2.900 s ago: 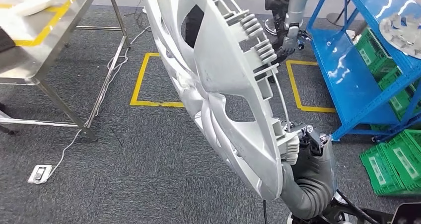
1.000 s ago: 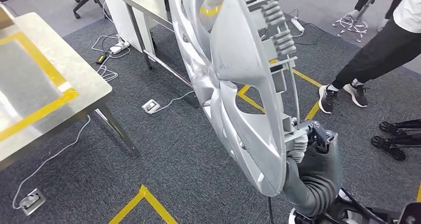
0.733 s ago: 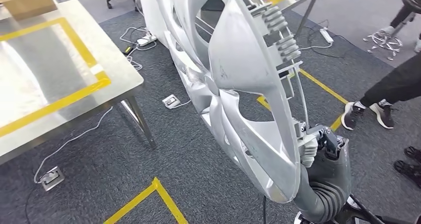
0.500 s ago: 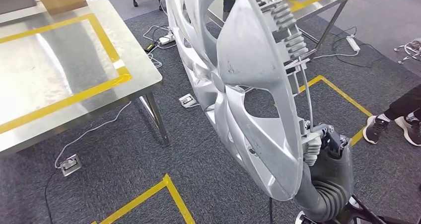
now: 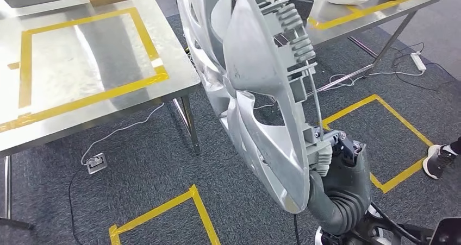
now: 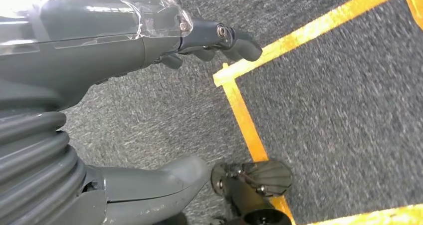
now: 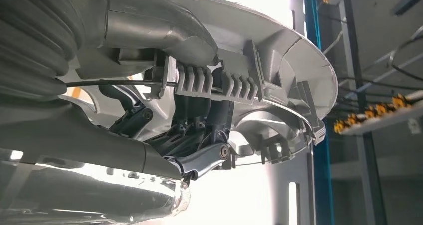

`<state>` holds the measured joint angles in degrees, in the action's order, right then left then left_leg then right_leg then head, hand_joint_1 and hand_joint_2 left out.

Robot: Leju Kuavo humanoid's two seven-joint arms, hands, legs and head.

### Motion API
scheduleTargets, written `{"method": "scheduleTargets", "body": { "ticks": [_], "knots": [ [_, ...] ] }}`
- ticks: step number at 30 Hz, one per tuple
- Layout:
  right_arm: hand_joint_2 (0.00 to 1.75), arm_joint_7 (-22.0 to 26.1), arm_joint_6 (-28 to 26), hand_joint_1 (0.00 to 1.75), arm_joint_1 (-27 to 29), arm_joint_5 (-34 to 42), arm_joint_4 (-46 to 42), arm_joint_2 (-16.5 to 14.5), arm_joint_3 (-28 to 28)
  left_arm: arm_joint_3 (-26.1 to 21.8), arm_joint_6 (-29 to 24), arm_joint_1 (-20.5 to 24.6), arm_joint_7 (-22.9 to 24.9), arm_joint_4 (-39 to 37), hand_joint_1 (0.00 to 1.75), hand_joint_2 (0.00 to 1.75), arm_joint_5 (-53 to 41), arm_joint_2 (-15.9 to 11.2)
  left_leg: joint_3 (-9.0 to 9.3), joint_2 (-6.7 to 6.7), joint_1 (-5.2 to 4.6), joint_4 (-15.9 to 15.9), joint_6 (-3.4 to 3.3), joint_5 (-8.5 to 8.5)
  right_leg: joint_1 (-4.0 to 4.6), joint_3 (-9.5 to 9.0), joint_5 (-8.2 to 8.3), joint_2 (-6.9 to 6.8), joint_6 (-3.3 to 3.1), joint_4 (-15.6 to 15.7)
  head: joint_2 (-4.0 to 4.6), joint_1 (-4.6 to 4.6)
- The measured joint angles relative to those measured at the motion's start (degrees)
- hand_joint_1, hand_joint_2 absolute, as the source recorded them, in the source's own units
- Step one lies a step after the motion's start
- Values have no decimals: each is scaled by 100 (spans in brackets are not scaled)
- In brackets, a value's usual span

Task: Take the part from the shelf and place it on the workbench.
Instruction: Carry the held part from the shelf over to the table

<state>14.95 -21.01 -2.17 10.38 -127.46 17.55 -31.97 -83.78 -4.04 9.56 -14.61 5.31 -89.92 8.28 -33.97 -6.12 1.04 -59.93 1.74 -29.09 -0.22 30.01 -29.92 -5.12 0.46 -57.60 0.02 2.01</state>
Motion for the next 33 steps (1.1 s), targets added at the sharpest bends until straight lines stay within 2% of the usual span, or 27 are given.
{"method": "scheduleTargets", "body": {
  "ticks": [2, 3, 4, 5, 7, 8, 9, 10, 11, 13, 14, 15, 16, 17, 18, 19, 21, 22, 23, 24, 25, 26, 28, 30, 31, 32, 33],
  "knots": [
    [175, 0, 10, 175, -3, 0, -1, 0, -1, 0, 3, 2, -1, 1, 0, 175, 0, -6, -29, 100, -18, -9, -130, 11, -2, -12, -16, -75, 44, -8, 0, 26],
    [175, 0, 15, 175, -5, 0, 0, 0, -1, 0, 3, 6, -2, 2, 0, 175, 0, -6, -36, 170, -17, -2, -168, 23, -16, -16, -53, -57, 71, -23, 0, 40],
    [175, 0, 20, 175, -3, 0, -1, 0, -1, 0, 4, 13, -4, 2, 0, 175, 0, -5, -40, 250, -12, 6, -205, 40, -33, 9, -145, 31, 97, -109, 0, 51],
    [175, 0, 22, 175, 1, 0, -1, 0, -1, 0, 4, 23, -5, 2, 0, 175, 0, -3, -44, 332, -5, 13, -237, 58, -46, 88, -304, 162, 120, -318, 0, 76],
    [175, 0, 25, 175, 11, 0, 1, 0, -1, 0, 7, 36, -4, 2, 0, 175, 0, -2, -69, 498, -12, 13, -285, 85, -55, 382, -697, 411, 132, -1024, 0, 147],
    [175, 0, 26, 175, 15, 0, 4, 0, -1, 0, 8, 38, -1, 2, 0, 175, 1, -2, -80, 587, -23, 12, -301, 96, -53, 540, -832, 456, 125, -1378, 0, 179],
    [175, 0, 26, 175, 18, 0, 10, -1, -1, -1, 10, 35, 2, 2, 0, 175, 3, -3, -87, 678, -36, 12, -314, 105, -50, 635, -859, 474, 109, -1577, 0, 207],
    [175, 0, 26, 175, 20, 0, 18, -1, -1, -2, 11, 31, 4, 2, 0, 175, 5, -3, -88, 770, -50, 12, -323, 111, -46, 643, -770, 488, 79, -1571, 0, 231],
    [175, 0, 26, 175, 20, 0, 25, -1, -1, -2, 11, 27, 7, 2, 0, 175, 8, -3, -83, 862, -64, 11, -329, 117, -38, 564, -588, 517, 36, -1368, 0, 254],
    [175, 0, 26, 175, 19, 0, 32, 0, -1, -2, 13, 26, 14, 2, 0, 175, 9, 8, -81, 1021, -84, 12, -329, 134, -14, 271, -168, 713, -88, -662, 0, 279],
    [175, 0, 26, 175, 18, 0, 31, 0, 0, -2, 13, 29, 18, 2, 0, 175, 9, 17, -92, 1091, -82, 10, -316, 148, 0, 156, -41, 815, -138, -376, 0, 277],
    [175, 0, 27, 175, 15, 0, 31, 0, 1, -2, 13, 31, 22, 2, 0, 175, 10, 29, -115, 1149, -70, 8, -292, 167, 14, 91, 14, 890, -172, -205, 0, 276],
    [175, 0, 27, 175, 11, 1, 31, 0, 1, -2, 15, 29, 26, 2, 0, 175, 10, 40, -142, 1206, -54, 10, -256, 191, 27, 70, 10, 905, -189, -138, 0, 276],
    [175, 0, 29, 175, 4, 2, 30, 0, 0, -2, 16, 24, 30, 2, 0, 175, 10, 43, -167, 1260, -39, 20, -216, 217, 36, 58, 22, 857, -191, -80, 0, 290],
    [175, 0, 31, 175, -4, 6, 31, 0, -1, -2, 18, 14, 34, 2, 0, 175, 10, 43, -191, 1219, -43, 13, -185, 220, 28, 37, 42, 789, -181, -14, 0, 303],
    [175, 0, 33, 175, -4, 12, 33, -1, -1, -2, 20, 6, 38, 2, 0, 175, 10, 40, -223, 1075, -60, -25, -151, 180, 16, 10, 69, 728, -177, 65, 0, 294],
    [175, 1, 38, 175, 1, 26, 34, -2, -1, -2, 20, 6, 39, 2, 0, 175, 11, 35, -402, 702, -74, -400, -90, -102, -11, -26, 129, 584, -176, 181, 0, 210],
    [175, 2, 39, 175, 8, 30, 35, -2, -2, -1, 20, 11, 39, 2, 0, 175, 11, 35, -546, 590, -57, -719, -53, -292, -12, -27, 137, 521, -188, 191, 0, 155],
    [175, 2, 40, 175, 9, 33, 37, -2, -3, -1, 20, 13, 39, 2, 0, 175, 11, 35, -691, 575, -28, -1057, -18, -451, -15, -21, 139, 443, -193, 185, 0, 112],
    [175, 2, 40, 175, 11, 34, 44, -2, -3, -1, 20, 10, 40, 2, 0, 175, 11, 33, -784, 580, -2, -1293, 14, -524, -20, -16, 134, 367, -185, 175, 0, 84],
    [175, 2, 39, 175, 13, 37, 50, -2, -3, -2, 20, 5, 40, 2, 0, 175, 11, 29, -781, 580, 22, -1338, 45, -490, -27, -14, 125, 299, -171, 163, 0, 61],
    [175, 2, 39, 175, 13, 42, 56, -2, -2, -2, 20, 1, 40, 2, 0, 175, 10, 23, -668, 571, 43, -1170, 74, -364, -38, -12, 111, 250, -147, 142, 0, 44],
    [175, 1, 38, 175, 10, 79, 60, -2, -1, -2, 22, -1, 41, 2, 0, 175, 9, 13, -255, 523, 71, -487, 106, -79, -58, -6, 60, 179, -65, 69, 0, 20],
    [175, 1, 39, 175, -1, 150, 61, -2, -1, -2, 26, -4, 45, 2, 0, 175, 9, 9, -7, 496, 65, -68, 34, 11, -51, 19, 11, 146, 24, -12, 0, 10],
    [175, 1, 41, 175, -4, 186, 61, -2, -1, -2, 28, -8, 49, 2, 0, 175, 9, 6, 2, 494, 53, -39, -24, -14, -47, 31, -2, 142, 54, -29, 0, 19],
    [175, 0, 42, 175, -6, 207, 62, -2, 0, -2, 28, -12, 52, 2, 0, 175, 9, 5, 3, 493, 46, -27, -72, 0, -43, 37, -18, 150, 25, -41, 0, 35],
    [175, 0, 44, 175, -4, 218, 62, -2, 0, -2, 28, -15, 56, 3, 0, 175, 9, 6, 1, 489, 41, -26, -96, -2, -42, 37, -17, 160, -60, -39, 0, 52]
  ]
}}
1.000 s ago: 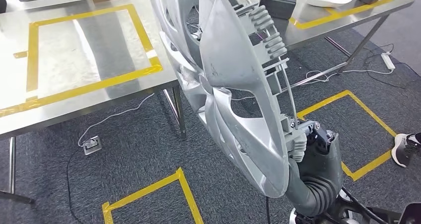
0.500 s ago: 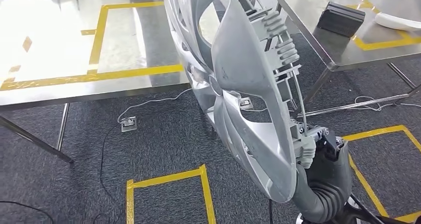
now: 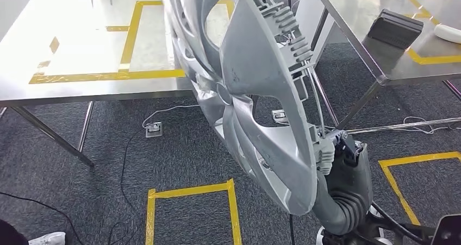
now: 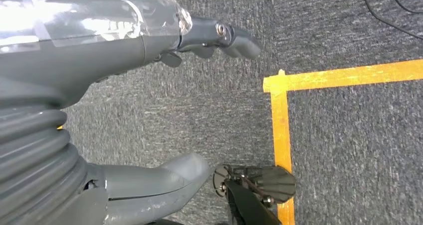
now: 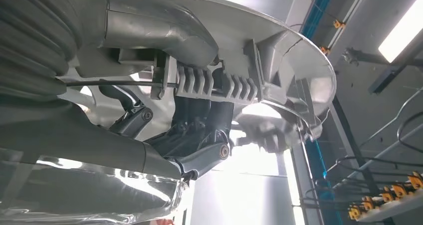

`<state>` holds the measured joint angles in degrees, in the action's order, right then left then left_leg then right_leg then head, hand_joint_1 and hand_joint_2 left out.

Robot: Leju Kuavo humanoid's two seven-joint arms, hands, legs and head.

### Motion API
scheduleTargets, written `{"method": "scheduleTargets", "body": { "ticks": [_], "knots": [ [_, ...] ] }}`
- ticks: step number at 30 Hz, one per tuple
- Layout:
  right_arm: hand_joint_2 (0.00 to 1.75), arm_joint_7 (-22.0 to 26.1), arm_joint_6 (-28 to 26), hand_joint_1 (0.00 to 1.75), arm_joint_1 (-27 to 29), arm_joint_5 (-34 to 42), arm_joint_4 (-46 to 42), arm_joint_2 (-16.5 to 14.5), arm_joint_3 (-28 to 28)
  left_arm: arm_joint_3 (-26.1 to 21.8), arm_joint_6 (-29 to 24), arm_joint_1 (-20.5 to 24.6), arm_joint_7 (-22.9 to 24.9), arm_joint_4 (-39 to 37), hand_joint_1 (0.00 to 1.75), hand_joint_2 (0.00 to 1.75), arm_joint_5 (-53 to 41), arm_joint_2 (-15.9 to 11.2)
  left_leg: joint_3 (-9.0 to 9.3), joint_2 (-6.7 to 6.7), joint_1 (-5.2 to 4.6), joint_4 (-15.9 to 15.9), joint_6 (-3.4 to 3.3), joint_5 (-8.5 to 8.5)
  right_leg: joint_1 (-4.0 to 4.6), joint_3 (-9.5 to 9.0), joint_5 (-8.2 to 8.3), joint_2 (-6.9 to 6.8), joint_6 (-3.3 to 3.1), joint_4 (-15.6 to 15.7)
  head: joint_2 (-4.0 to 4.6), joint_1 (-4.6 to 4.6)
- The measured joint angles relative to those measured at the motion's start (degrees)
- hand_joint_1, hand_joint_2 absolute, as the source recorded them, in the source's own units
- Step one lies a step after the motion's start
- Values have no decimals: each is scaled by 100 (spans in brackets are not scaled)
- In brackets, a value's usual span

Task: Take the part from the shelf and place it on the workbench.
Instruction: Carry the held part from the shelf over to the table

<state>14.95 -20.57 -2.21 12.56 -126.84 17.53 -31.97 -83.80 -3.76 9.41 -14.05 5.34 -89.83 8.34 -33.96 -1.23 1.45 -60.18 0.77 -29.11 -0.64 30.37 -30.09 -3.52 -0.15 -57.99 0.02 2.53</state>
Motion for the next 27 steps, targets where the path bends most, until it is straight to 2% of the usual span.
{"method": "scheduleTargets", "body": {
  "ticks": [2, 3, 4, 7, 9, 10, 13, 15, 20, 27],
  "knots": [
    [175, 2, 11, 175, 1, 25, 1, 0, 0, 0, 1, -1, 9, 1, 0, 175, 0, 9, 8, -7, -5, 12, -17, 0, 8, 5, -9, 18, -221, -4, 0, 31],
    [175, 5, 21, 175, 1, 43, 1, 0, 0, 0, 2, -1, 27, 1, 0, 175, 0, 13, 12, -6, -8, 13, -26, -2, 10, 7, 1, 22, -286, -3, 0, 50],
    [175, 14, 35, 175, 0, 75, 1, -1, 1, 0, 3, 0, 57, 1, 0, 175, 0, 15, 14, -5, -13, 14, -39, -6, 9, 3, 4, 22, -306, 2, 0, 76],
    [175, 70, 82, 175, 1, 183, 3, -2, 5, 0, -4, 0, 199, 0, 0, 175, 0, 24, 14, 0, -39, 12, -76, -16, -4, -11, 27, 23, -308, 20, 0, 140],
    [175, 104, 104, 175, 1, 230, 3, -3, 8, -2, -14, 0, 279, 1, 0, 175, 1, 27, 13, 3, -53, 8, -91, -22, -16, -16, 41, 23, -253, 35, 0, 163],
    [175, 116, 116, 175, 1, 246, 3, -4, 8, -3, -18, 0, 311, 2, 0, 175, 1, 28, 12, 4, -57, 7, -97, -24, -23, -21, 48, 23, -195, 46, 0, 172],
    [175, 131, 152, 175, 1, 286, 13, -4, 8, -4, -15, 0, 373, 2, 0, 175, 7, 36, 9, 8, -65, 2, -112, -32, -46, -45, 48, 22, 49, 88, 0, 193],
    [175, 140, 168, 175, 1, 299, 18, -4, 8, -4, -7, 1, 395, 2, 0, 175, 14, 38, 10, 11, -65, 0, -118, -36, -54, -56, 41, 22, 157, 106, 0, 201],
    [175, 172, 199, 175, 1, 303, 20, -3, 8, -4, 8, 1, 414, 2, 0, 175, 31, 38, 15, 14, -58, 2, -118, -37, -52, -57, 25, 19, 217, 105, 0, 191],
    [175, 175, 205, 175, 1, 305, 20, -4, 8, -4, 26, 1, 441, 2, 0, 175, 30, 38, 26, 14, -46, 16, -116, -35, -43, -57, 19, 20, 223, 97, 0, 177]
  ]
}}
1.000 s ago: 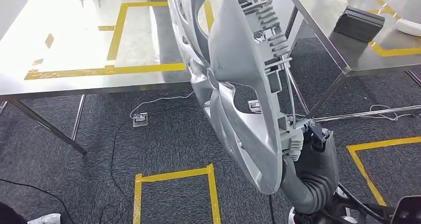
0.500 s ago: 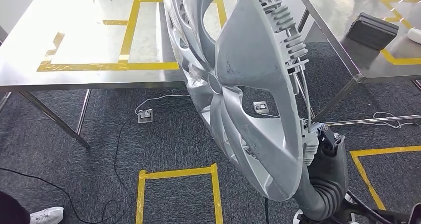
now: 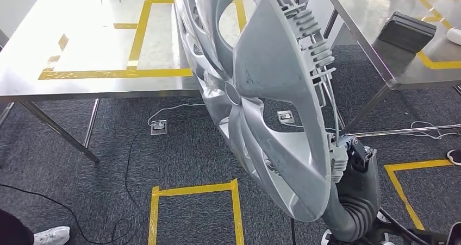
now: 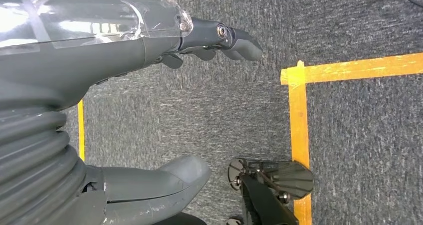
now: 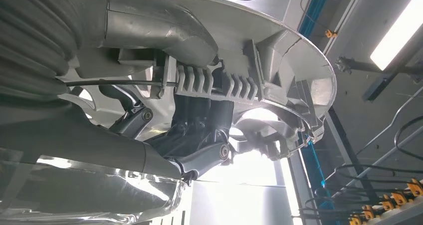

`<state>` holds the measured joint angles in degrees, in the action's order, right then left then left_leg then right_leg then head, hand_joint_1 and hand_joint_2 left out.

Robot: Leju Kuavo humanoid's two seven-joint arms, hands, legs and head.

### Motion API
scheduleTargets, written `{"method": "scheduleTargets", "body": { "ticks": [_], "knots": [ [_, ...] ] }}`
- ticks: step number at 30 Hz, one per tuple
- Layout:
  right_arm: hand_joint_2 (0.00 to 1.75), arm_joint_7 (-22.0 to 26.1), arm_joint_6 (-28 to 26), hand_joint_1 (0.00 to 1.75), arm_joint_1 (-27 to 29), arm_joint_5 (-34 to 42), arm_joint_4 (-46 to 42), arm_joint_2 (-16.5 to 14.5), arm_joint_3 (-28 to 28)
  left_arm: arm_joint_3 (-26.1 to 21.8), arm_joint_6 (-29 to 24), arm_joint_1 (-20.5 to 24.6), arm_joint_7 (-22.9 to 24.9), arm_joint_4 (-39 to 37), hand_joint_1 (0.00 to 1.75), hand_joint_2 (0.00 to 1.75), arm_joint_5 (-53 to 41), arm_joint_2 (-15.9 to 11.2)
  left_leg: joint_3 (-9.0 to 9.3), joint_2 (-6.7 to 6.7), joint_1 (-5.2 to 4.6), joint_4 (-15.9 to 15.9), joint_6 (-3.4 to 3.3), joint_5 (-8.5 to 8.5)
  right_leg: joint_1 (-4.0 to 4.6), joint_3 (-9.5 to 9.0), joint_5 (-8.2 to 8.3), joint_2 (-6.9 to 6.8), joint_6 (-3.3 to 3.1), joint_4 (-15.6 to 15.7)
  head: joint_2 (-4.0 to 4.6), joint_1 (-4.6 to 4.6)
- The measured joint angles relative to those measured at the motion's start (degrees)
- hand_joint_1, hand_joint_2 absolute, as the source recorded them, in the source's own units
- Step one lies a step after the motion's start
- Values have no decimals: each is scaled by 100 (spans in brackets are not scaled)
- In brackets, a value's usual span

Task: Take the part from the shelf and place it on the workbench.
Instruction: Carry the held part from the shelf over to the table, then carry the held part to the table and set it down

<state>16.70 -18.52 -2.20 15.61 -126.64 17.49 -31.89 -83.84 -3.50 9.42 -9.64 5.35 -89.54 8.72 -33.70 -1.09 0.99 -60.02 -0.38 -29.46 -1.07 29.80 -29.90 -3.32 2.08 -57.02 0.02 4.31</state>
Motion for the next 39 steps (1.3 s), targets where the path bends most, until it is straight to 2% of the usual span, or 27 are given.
{"method": "scheduleTargets", "body": {
  "ticks": [39],
  "knots": [
    [175, 38, 97, 175, -17, 35, 28, -28, -2, 0, 22, 1, 38, 0, 0, 175, -30, -8, 1, -11, 1, 4, 2, 1, 0, 0, -4, 1, -5, -4, 0, 2]
  ]
}}
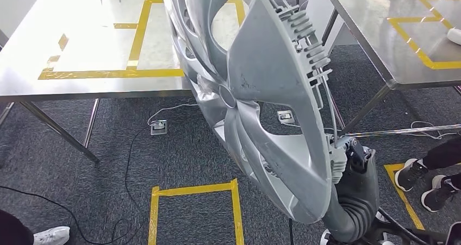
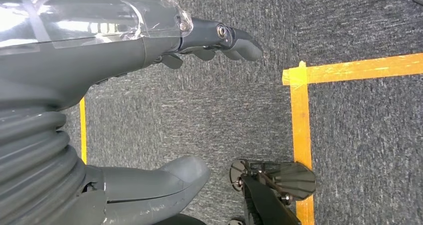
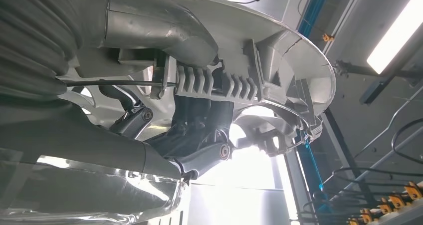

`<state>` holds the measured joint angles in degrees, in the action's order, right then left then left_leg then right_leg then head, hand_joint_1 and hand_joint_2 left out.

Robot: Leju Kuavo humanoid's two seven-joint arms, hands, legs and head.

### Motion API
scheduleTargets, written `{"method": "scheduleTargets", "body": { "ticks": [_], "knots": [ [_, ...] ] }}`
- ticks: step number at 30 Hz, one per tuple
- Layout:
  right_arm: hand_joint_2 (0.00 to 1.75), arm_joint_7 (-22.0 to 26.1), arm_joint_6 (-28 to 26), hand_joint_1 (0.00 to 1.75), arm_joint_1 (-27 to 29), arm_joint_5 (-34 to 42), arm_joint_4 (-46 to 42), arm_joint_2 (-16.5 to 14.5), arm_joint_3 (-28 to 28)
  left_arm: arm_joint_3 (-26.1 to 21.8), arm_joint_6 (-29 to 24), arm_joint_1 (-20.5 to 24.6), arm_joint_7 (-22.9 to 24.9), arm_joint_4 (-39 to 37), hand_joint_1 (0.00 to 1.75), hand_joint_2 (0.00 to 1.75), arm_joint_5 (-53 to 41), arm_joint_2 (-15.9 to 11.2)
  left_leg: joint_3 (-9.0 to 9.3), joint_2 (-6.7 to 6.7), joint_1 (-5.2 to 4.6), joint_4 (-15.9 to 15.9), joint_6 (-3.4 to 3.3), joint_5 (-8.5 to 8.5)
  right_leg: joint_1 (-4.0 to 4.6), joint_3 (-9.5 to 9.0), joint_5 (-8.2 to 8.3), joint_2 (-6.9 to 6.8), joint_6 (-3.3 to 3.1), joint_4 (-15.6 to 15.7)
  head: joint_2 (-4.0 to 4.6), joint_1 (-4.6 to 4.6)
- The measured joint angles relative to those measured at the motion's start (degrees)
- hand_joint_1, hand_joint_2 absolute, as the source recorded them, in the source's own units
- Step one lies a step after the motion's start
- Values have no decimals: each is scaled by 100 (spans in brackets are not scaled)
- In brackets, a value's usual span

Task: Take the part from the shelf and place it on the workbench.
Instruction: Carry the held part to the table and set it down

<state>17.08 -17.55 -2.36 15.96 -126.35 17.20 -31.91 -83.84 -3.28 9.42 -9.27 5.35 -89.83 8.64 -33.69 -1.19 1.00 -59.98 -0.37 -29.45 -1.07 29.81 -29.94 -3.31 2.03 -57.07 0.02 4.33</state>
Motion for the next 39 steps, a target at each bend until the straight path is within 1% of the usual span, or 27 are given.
{"method": "scheduleTargets", "body": {
  "ticks": [17, 23, 25, 26, 27, 28, 29, 30, 31, 32, 33, 34, 35, 36, 37, 38, 39],
  "knots": [
    [175, 14, 0, 175, 3, 2, 0, 0, 0, 0, 1, 0, 17, 0, 0, 175, 0, -2, 0, 11, -4, -5, -1, -2, -1, -1, 2, -1, 3, 3, 0, -1],
    [175, 14, 1, 175, 9, 2, 0, -23, -1, 0, 1, 0, 17, 0, 0, 175, 0, -15, -5, 8, -56, -21, -32, -19, -41, -4, 16, -9, 50, 17, 0, -31],
    [175, 14, 2, 175, 7, 1, 0, -30, -1, 0, 0, 0, 17, 0, 0, 175, 0, -24, 12, 16, -61, 14, -74, -13, -53, -20, 13, -24, 95, 42, 0, -57],
    [175, 14, 3, 175, 6, 1, 1, -32, 0, -1, 0, 1, 17, 0, 0, 175, 0, -30, 41, 25, -51, 55, -101, 0, -58, -28, -12, -1, 115, 30, 0, -67],
    [175, 15, 4, 175, 4, 1, 1, -33, 2, -1, 1, 5, 17, 0, 0, 175, 0, -33, 74, 34, -36, 98, -128, 13, -60, 4, -80, 50, 126, -57, 0, -68],
    [175, 17, 6, 175, 3, 1, 3, -33, 4, -1, 1, 10, 17, 0, 0, 175, 0, -36, 107, 45, -22, 134, -150, 27, -60, 107, -206, 124, 127, -281, 0, -51],
    [175, 19, 7, 175, 5, 2, 8, -35, 5, -1, 2, 15, 17, 0, 0, 175, 0, -37, 122, 56, -20, 149, -161, 28, -60, 279, -371, 203, 118, -628, 0, -22],
    [175, 20, 8, 175, 8, 4, 15, -38, 6, -1, 2, 19, 17, 0, 0, 175, 0, -37, 130, 69, -27, 150, -170, 24, -57, 509, -540, 256, 109, -1049, 0, 3],
    [175, 21, 9, 175, 14, 5, 26, -42, 5, -1, 2, 20, 18, 0, 0, 175, 0, -37, 141, 90, -37, 148, -175, 14, -55, 721, -645, 282, 98, -1416, 0, 25],
    [175, 21, 9, 175, 19, 8, 37, -44, 5, -1, 2, 19, 18, 0, 0, 175, 0, -37, 159, 113, -47, 147, -176, 0, -53, 854, -630, 291, 81, -1605, 0, 37],
    [175, 21, 9, 175, 22, 9, 46, -46, 4, -2, 2, 17, 18, 0, 0, 175, 0, -36, 186, 142, -54, 146, -171, -17, -51, 893, -504, 295, 59, -1591, 0, 43],
    [175, 21, 10, 175, 24, 10, 56, -47, 4, -2, 2, 17, 18, 0, 0, 175, 0, -36, 224, 173, -58, 146, -157, -40, -46, 820, -267, 299, 27, -1343, 0, 52],
    [175, 21, 10, 175, 23, 10, 63, -48, 5, -2, 2, 16, 17, 0, 0, 175, 0, -34, 261, 199, -58, 147, -140, -67, -40, 693, -10, 310, -11, -977, 0, 64],
    [175, 22, 10, 175, 21, 11, 71, -48, 6, -2, 2, 18, 17, 0, 0, 175, 0, -31, 289, 223, -65, 142, -115, -95, -25, 562, 169, 323, -46, -648, 0, 72],
    [175, 23, 12, 175, 15, 11, 78, -49, 7, -2, 2, 20, 17, 0, 0, 175, 0, -30, 300, 241, -69, 137, -85, -118, -10, 442, 260, 333, -81, -366, 0, 77],
    [175, 26, 13, 175, 10, 11, 82, -50, 8, -2, 2, 20, 17, 0, 0, 175, 0, -28, 293, 249, -69, 136, -52, -131, 4, 381, 258, 343, -103, -220, 0, 75],
    [175, 28, 14, 175, 7, 13, 84, -53, 9, -2, 2, 21, 17, 0, 0, 175, 0, -27, 285, 251, -68, 141, -16, -135, 19, 352, 212, 346, -119, -171, 0, 62]
  ]
}}
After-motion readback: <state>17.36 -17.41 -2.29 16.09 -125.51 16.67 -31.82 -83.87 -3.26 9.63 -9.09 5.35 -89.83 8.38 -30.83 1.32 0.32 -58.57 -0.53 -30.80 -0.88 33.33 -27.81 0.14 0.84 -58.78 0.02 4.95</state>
